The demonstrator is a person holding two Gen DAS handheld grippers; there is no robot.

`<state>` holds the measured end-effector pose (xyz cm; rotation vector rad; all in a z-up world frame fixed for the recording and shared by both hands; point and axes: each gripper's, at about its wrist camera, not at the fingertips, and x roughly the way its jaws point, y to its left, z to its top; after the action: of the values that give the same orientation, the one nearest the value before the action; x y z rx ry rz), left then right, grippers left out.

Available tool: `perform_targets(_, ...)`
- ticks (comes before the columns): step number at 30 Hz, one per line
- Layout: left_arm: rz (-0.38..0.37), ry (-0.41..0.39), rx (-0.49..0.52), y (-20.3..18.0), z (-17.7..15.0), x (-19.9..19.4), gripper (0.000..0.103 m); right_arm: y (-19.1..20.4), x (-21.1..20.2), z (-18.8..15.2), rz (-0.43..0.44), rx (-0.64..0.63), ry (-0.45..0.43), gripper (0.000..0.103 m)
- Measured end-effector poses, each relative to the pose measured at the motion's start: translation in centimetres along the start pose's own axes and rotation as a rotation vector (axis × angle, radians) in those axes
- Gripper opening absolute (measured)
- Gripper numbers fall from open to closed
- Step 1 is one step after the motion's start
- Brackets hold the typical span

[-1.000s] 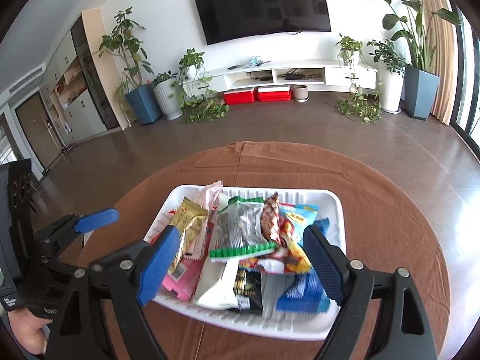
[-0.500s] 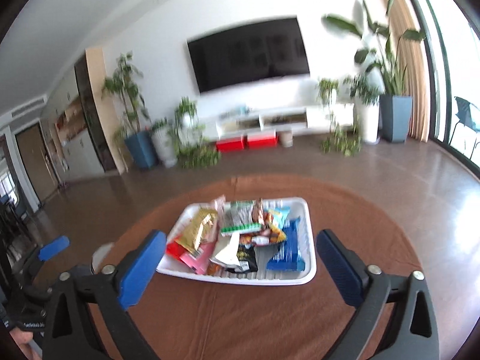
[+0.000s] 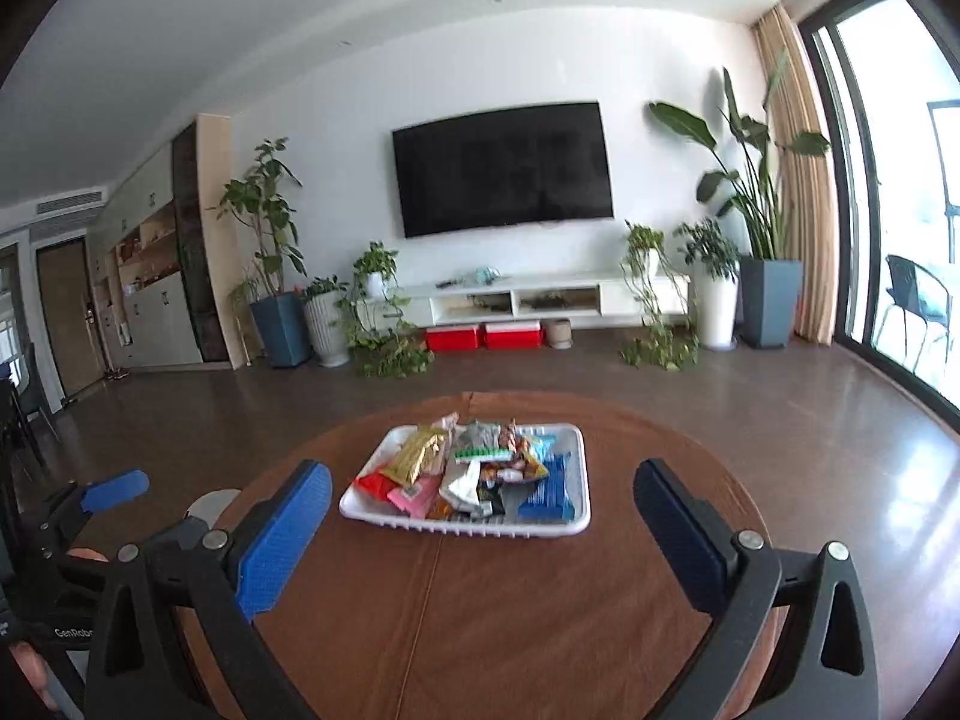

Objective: Organize snacks

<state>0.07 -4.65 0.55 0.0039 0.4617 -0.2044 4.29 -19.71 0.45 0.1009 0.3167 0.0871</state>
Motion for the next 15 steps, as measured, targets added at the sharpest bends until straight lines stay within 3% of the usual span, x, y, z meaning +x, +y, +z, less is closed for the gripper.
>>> perform_targets(5, 0.037, 0.051, 0.001, -1.8, 1.5, -0.6, 0.103, -0.8, -1.1, -0.5, -0.015, 0.092, 0.061, 0.103)
perform_targets(11, 0.137, 0.109, 0.030, -3.6, 1.5, 0.0, 0.103, -0.1, -1.9, -1.6, -0.070, 0.031, 0.064, 0.103)
perform_targets(15, 0.112, 0.157, 0.002, -3.2, 1.1, 1.6, 0.103, 0.1, -1.8, -2.4, -0.086, 0.012, 0.090, 0.103)
